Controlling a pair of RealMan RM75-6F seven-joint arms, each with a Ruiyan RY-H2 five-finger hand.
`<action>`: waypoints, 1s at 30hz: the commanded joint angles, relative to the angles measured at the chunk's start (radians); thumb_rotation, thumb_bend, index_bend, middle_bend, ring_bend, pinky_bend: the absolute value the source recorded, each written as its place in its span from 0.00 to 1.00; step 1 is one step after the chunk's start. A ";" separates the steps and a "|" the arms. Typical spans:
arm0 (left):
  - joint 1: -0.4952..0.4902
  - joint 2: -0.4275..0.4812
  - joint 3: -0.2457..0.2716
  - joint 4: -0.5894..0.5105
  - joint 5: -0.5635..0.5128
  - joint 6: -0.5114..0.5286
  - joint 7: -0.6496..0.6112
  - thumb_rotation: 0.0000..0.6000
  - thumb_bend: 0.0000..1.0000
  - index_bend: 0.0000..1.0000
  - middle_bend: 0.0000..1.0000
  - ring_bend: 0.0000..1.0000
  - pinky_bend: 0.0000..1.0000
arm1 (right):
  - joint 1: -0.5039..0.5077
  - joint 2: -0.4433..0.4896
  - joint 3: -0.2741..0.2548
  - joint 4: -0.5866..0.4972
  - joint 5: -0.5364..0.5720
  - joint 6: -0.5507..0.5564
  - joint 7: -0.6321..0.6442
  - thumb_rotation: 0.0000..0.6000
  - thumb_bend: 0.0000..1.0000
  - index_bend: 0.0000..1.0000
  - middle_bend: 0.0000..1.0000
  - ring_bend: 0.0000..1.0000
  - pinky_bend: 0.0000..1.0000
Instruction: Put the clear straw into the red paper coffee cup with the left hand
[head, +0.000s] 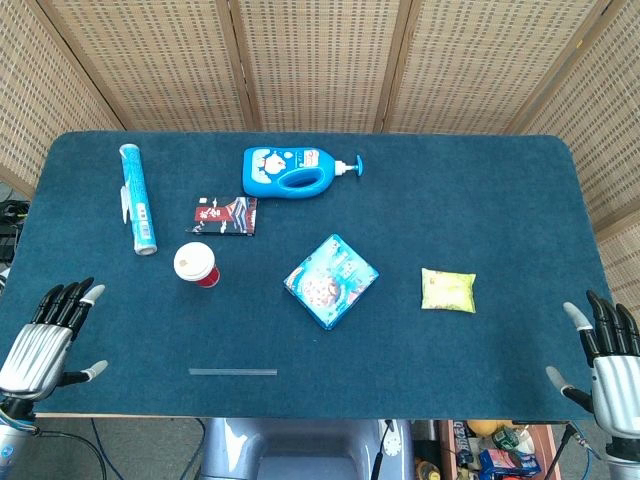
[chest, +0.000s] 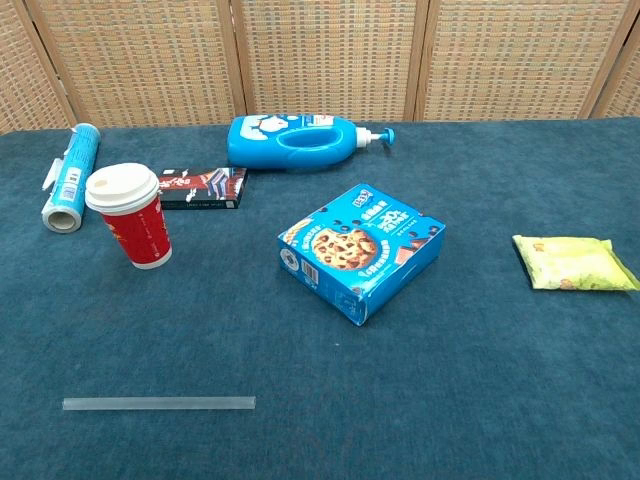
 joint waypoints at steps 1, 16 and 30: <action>0.000 0.000 0.000 0.000 0.000 -0.001 0.000 1.00 0.06 0.00 0.00 0.00 0.00 | 0.001 0.001 0.001 -0.001 0.000 -0.001 -0.002 1.00 0.00 0.00 0.00 0.00 0.00; -0.159 -0.033 0.030 -0.020 0.130 -0.228 -0.088 1.00 0.06 0.05 0.00 0.00 0.00 | 0.003 0.003 -0.002 -0.006 0.004 -0.011 -0.006 1.00 0.00 0.00 0.00 0.00 0.00; -0.340 -0.375 -0.056 0.002 -0.169 -0.523 0.253 1.00 0.17 0.42 0.00 0.00 0.00 | 0.009 0.004 0.007 0.002 0.048 -0.041 -0.005 1.00 0.00 0.00 0.00 0.00 0.00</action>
